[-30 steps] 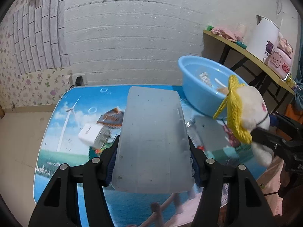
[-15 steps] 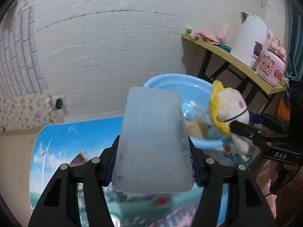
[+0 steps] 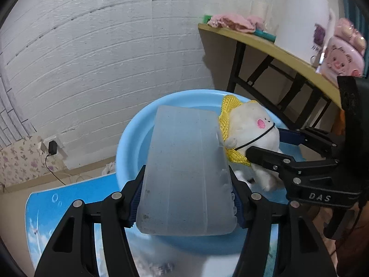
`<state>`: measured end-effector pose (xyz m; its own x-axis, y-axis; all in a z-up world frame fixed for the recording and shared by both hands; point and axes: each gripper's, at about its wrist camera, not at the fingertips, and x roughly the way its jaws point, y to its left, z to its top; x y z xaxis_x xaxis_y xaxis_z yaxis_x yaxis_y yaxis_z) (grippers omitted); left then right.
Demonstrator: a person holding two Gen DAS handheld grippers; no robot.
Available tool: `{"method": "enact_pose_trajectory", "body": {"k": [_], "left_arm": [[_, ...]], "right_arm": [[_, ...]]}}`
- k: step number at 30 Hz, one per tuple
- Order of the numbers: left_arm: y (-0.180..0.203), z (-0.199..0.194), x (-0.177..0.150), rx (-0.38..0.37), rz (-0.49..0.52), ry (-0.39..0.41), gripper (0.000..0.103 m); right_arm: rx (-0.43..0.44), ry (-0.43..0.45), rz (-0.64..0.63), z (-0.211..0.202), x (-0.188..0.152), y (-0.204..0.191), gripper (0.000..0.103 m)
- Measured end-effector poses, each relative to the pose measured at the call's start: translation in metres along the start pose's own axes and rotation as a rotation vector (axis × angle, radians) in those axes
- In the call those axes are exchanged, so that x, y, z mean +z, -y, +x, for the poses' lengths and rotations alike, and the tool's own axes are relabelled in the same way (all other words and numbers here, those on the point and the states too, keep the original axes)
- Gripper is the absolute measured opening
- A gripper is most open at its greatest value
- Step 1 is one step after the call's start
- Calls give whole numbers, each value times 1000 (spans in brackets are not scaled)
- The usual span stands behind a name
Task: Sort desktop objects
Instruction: 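Carry the plastic box and plush toy into the basin and open both grippers, then withdraw both grippers from the basin back over the table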
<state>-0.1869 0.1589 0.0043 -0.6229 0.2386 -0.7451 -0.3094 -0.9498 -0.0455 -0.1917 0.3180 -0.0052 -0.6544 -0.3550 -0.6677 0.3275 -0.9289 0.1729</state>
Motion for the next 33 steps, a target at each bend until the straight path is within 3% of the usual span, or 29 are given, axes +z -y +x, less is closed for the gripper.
{"method": "enact_pose_trajectory", "body": {"k": [7, 9, 11, 17, 33], "left_arm": [[3, 32, 10, 19, 46, -28, 62], [4, 33, 9, 17, 52, -29, 66], [5, 31, 9, 3, 50, -22, 76], [-1, 15, 4, 16, 35, -3, 88], [-37, -44, -40, 40, -70, 16, 96]], "right_arm": [[0, 4, 10, 12, 2, 14, 66], [1, 6, 2, 12, 3, 13, 67], [7, 7, 6, 11, 2, 13, 67], [22, 3, 22, 5, -1, 8, 71], [-20, 8, 19, -30, -16, -27, 77]]}}
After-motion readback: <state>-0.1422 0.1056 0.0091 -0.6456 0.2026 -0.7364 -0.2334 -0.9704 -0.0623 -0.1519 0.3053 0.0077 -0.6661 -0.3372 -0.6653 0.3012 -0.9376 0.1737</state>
